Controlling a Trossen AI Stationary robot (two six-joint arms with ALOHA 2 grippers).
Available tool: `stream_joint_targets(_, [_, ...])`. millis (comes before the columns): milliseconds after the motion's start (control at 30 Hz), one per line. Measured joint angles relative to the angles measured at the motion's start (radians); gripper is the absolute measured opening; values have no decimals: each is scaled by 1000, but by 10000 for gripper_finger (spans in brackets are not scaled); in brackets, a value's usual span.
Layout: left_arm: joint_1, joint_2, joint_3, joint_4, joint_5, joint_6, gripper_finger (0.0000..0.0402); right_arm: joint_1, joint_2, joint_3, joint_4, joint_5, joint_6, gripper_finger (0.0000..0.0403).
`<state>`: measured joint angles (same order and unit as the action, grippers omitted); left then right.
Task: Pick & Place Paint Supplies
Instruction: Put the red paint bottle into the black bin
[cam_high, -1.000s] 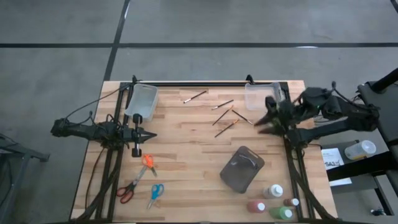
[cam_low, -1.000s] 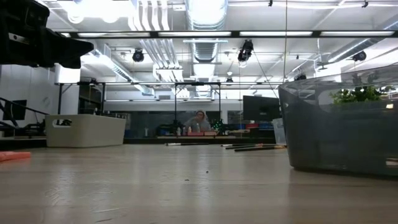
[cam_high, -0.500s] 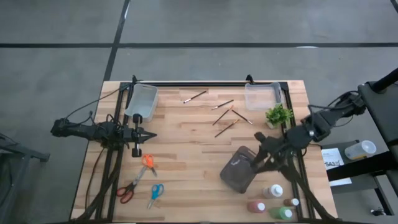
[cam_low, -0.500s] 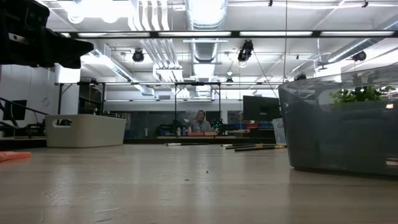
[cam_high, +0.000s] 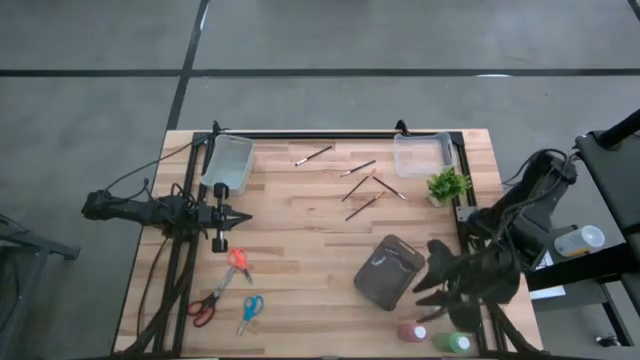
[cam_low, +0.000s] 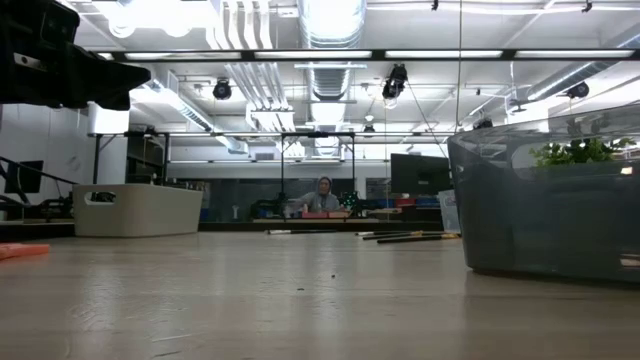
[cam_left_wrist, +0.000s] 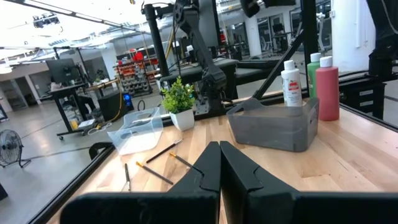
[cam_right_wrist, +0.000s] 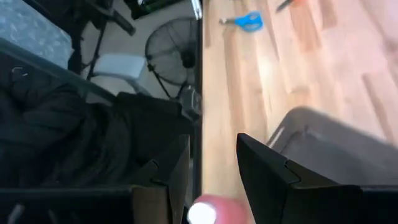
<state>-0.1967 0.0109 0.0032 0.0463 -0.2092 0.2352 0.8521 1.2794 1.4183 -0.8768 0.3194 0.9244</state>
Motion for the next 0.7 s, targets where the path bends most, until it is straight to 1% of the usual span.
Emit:
stream_joint_targets(167, [0, 0, 0, 0, 0, 0, 0, 47, 94, 103, -215, -6, 172, 131])
stream_joint_targets(300, [0, 0, 0, 0, 0, 0, 0, 86, 158, 138, -344, -6, 286, 131])
stream_joint_targets(467, [0, 0, 0, 0, 0, 0, 0, 117, 206, 144, -374, -8, 381, 131])
stream_joint_targets(700, [0, 0, 0, 0, 0, 0, 0, 130, 249, 144, -410, -51, 620, 131])
